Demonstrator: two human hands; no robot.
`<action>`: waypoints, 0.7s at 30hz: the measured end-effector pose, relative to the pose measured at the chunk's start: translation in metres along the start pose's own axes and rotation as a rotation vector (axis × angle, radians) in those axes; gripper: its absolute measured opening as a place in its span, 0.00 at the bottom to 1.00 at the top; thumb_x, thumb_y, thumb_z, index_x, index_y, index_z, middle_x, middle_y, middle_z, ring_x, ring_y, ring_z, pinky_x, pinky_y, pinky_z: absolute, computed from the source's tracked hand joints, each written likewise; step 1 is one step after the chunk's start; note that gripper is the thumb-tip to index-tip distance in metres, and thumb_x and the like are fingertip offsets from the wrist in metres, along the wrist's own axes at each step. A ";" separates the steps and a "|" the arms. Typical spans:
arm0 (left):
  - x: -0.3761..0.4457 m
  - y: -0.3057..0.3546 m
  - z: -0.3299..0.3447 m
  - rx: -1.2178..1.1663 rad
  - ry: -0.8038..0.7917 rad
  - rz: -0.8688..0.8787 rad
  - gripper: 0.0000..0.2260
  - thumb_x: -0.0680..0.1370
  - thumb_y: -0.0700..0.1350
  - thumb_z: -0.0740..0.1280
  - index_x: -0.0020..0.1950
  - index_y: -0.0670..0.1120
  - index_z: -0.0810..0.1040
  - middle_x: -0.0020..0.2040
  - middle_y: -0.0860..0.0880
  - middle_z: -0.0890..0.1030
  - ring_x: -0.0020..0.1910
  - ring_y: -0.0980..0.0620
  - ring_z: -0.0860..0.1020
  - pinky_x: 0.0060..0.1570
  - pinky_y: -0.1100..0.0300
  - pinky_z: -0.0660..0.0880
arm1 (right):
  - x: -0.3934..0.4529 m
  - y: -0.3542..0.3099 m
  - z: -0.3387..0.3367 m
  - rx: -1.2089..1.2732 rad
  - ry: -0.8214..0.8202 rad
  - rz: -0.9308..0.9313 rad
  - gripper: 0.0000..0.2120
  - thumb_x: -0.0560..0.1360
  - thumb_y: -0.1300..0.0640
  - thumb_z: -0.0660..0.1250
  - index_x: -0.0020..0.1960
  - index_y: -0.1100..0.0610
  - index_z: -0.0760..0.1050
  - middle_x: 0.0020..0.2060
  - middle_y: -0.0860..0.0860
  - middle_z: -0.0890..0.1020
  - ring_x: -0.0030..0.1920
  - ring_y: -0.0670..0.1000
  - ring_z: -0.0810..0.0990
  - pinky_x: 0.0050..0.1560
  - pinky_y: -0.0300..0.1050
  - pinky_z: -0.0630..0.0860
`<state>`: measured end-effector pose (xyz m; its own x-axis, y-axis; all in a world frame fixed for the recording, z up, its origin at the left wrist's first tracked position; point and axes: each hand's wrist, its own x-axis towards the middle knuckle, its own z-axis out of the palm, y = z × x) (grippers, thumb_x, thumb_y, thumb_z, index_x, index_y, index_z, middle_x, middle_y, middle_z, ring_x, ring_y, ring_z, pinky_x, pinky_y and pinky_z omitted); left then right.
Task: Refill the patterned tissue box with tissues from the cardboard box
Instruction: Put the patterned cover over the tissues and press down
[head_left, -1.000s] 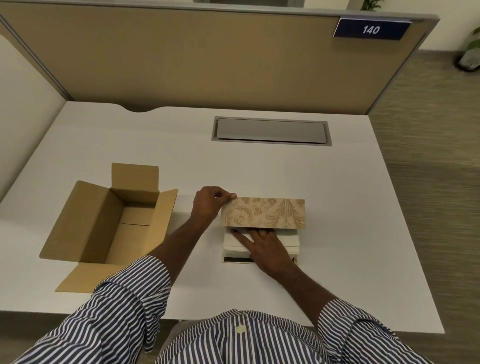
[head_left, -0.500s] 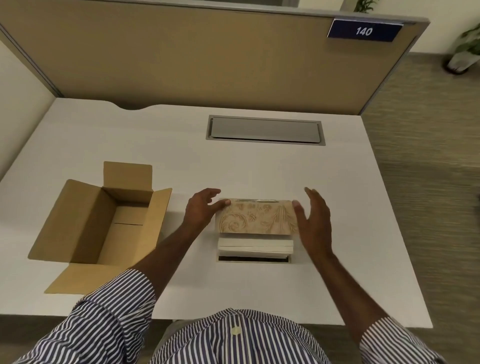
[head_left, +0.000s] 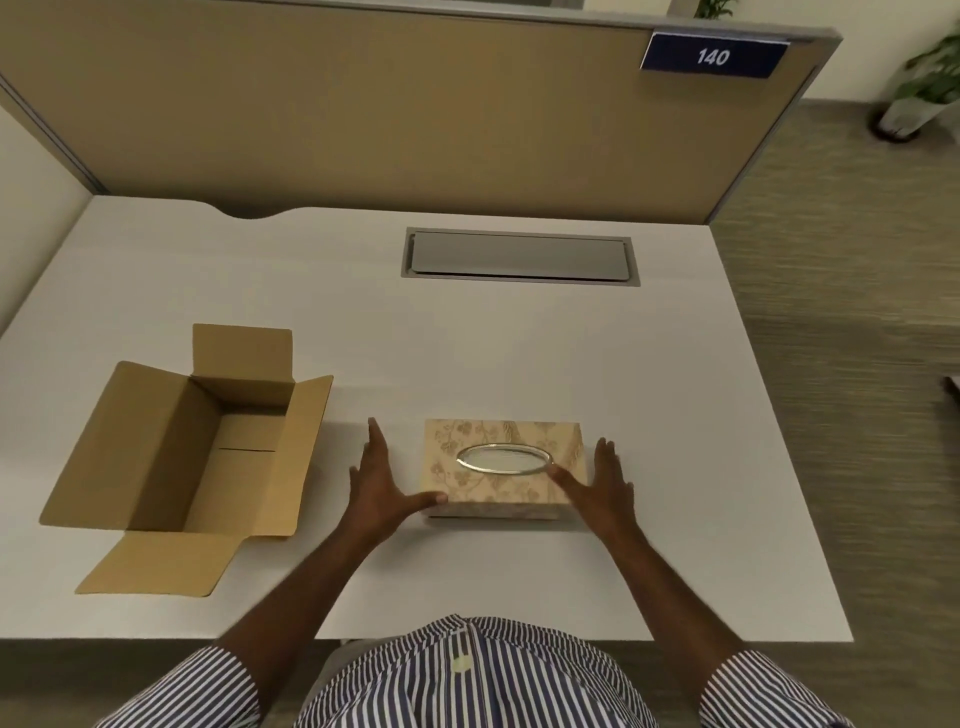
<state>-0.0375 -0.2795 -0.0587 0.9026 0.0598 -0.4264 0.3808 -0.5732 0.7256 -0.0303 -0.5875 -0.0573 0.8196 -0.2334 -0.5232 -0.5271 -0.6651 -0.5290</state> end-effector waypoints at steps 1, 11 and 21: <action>-0.004 -0.006 0.004 0.007 -0.011 -0.008 0.68 0.58 0.65 0.78 0.80 0.50 0.31 0.83 0.47 0.46 0.82 0.44 0.46 0.78 0.40 0.42 | -0.002 0.005 0.003 -0.035 0.001 0.009 0.52 0.74 0.31 0.64 0.83 0.56 0.43 0.83 0.52 0.46 0.82 0.50 0.45 0.79 0.60 0.41; -0.007 -0.009 0.005 0.120 0.027 0.055 0.68 0.57 0.70 0.74 0.81 0.46 0.34 0.83 0.45 0.41 0.81 0.47 0.39 0.79 0.45 0.40 | -0.003 0.013 0.000 -0.112 0.082 -0.117 0.63 0.62 0.21 0.57 0.82 0.56 0.38 0.82 0.53 0.42 0.82 0.51 0.41 0.79 0.59 0.38; -0.005 0.003 -0.004 0.260 0.011 0.109 0.71 0.56 0.70 0.76 0.79 0.49 0.28 0.81 0.47 0.33 0.80 0.48 0.35 0.80 0.42 0.45 | -0.004 0.009 -0.007 -0.362 0.194 -0.256 0.64 0.63 0.18 0.53 0.82 0.60 0.37 0.82 0.57 0.41 0.82 0.55 0.40 0.80 0.61 0.40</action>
<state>-0.0400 -0.2787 -0.0524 0.9380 -0.0054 -0.3466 0.2186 -0.7669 0.6034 -0.0368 -0.5974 -0.0550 0.9579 -0.1348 -0.2536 -0.2187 -0.9147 -0.3397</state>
